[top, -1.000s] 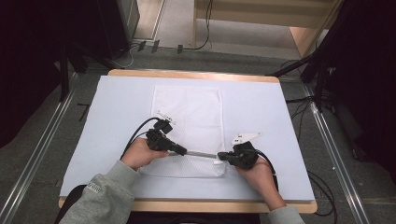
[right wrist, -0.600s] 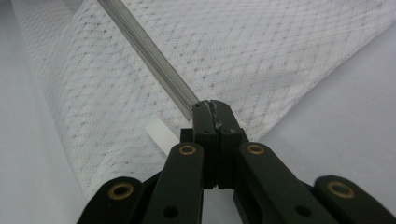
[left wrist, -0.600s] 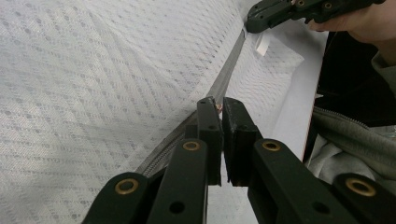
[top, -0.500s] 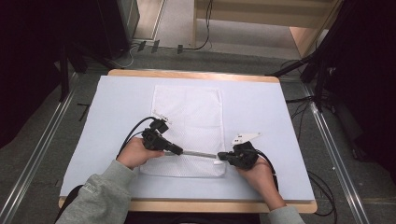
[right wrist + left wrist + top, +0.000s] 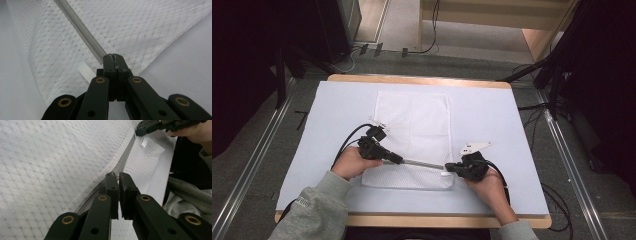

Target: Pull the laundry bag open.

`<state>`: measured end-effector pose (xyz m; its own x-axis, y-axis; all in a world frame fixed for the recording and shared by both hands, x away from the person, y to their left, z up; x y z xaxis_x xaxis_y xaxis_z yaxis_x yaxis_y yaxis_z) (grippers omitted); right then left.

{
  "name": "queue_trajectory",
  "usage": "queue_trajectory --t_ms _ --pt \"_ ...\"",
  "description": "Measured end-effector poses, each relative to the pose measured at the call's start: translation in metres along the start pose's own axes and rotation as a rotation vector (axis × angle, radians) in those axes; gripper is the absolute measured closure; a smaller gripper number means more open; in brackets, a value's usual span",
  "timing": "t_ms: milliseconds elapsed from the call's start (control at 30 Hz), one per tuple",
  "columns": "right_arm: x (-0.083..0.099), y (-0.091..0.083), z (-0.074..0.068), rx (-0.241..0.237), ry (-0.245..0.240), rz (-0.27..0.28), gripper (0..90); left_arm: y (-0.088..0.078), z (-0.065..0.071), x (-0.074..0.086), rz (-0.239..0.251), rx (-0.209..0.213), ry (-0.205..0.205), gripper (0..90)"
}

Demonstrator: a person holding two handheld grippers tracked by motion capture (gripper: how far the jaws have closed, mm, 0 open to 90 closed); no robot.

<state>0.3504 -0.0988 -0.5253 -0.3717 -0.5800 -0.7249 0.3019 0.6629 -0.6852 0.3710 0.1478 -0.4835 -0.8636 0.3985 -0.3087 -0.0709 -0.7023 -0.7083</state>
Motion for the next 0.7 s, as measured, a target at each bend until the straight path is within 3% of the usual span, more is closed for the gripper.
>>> queue_trajectory --t_ms 400,700 --pt "0.000 0.000 0.000 -0.002 0.002 -0.003 90.0 -0.011 -0.007 0.006 0.013 -0.003 -0.017 87.8" --pt "0.000 0.000 0.000 -0.005 0.003 -0.005 90.0 -0.015 -0.009 0.009 0.016 -0.005 -0.009 87.8"
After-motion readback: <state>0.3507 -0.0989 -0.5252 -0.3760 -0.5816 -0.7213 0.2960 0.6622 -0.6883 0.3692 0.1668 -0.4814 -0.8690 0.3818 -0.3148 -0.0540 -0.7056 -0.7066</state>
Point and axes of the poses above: each handheld gripper's, and its own axes: y roughly forward along the jaws, x roughly out of its underside, z roughly to its right, the point moved 7 cm from there along y, roughly forward along the jaws, and after that the axes turned 12 degrees about -y, right-handed, at the moved point
